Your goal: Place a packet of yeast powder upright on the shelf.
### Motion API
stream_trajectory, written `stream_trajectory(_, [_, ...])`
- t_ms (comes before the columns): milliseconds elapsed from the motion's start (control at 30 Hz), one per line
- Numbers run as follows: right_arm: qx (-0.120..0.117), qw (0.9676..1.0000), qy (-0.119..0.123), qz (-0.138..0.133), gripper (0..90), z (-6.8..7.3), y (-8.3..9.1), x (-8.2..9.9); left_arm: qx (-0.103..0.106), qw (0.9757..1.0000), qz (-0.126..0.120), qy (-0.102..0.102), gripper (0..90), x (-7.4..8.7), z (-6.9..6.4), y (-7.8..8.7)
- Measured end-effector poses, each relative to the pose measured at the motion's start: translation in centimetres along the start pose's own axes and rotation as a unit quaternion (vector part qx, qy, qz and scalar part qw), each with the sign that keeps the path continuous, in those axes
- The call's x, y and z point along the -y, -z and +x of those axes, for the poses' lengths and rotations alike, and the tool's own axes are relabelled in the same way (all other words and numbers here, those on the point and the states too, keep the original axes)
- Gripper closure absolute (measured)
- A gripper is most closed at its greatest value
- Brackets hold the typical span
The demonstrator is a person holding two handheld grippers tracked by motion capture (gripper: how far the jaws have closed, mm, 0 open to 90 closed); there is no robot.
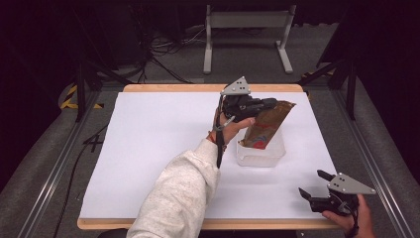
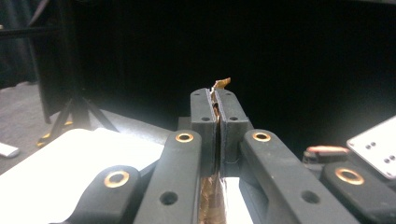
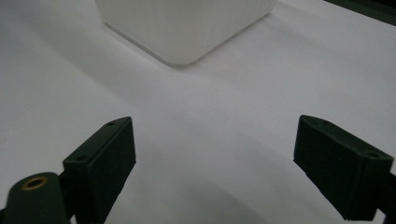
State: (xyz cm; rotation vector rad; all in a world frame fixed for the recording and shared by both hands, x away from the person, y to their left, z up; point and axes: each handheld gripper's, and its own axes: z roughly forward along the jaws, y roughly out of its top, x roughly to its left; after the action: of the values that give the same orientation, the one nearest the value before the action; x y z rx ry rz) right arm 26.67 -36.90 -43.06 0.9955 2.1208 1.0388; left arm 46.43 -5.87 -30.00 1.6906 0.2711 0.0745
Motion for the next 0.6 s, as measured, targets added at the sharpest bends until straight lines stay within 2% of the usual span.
stream_trajectory(67, [-0.002, 1.0000, 0.000, 0.000, 13.3, 0.0, 0.0, 0.0, -0.004, 1.0000, -0.006, 0.004, 87.8, 0.1, -0.1, 0.1])
stream_trajectory(100, [-0.002, 1.0000, 0.000, 0.000, 13.3, 0.0, 0.0, 0.0, -0.022, 0.9997, -0.006, 0.002, 87.8, 0.1, -0.2, 0.2])
stream_trajectory(133, [-0.002, 1.0000, 0.001, 0.000, 13.3, 0.0, 0.0, 0.0, -0.028, 0.9995, -0.012, 0.003, 87.8, 0.0, -0.1, 0.5])
stream_trajectory(167, [-0.003, 1.0000, -0.002, 0.001, 13.3, 0.0, 0.0, 0.0, -0.026, 0.9995, -0.018, 0.010, 87.7, 0.0, 0.0, 0.5])
stream_trajectory(267, [-0.002, 1.0000, -0.001, 0.003, 13.3, 0.0, -0.1, 0.0, -0.043, 0.9989, -0.013, 0.012, 87.8, 0.0, -0.3, 0.5])
stream_trajectory(300, [-0.002, 1.0000, 0.001, 0.003, 13.3, 0.1, -0.1, 0.0, -0.038, 0.9991, -0.013, 0.012, 87.7, 0.0, -0.4, 0.5])
stream_trajectory(367, [-0.003, 1.0000, 0.002, 0.003, 13.3, 0.1, -0.1, 0.0, -0.043, 0.9989, -0.014, 0.014, 87.7, 0.3, -0.8, 0.2])
stream_trajectory(433, [-0.003, 1.0000, 0.000, 0.004, 13.3, 0.1, -0.1, 0.0, -0.057, 0.9983, -0.006, 0.010, 87.7, 0.9, -1.3, -0.1])
stream_trajectory(533, [-0.003, 1.0000, 0.001, 0.003, 13.3, 0.1, -0.1, 0.0, -0.062, 0.9979, -0.008, 0.017, 87.6, 1.8, -1.8, -0.7])
stream_trajectory(600, [-0.003, 1.0000, 0.003, 0.002, 13.3, 0.1, -0.1, 0.0, -0.055, 0.9983, -0.006, 0.018, 87.6, 2.2, -2.0, -1.0])
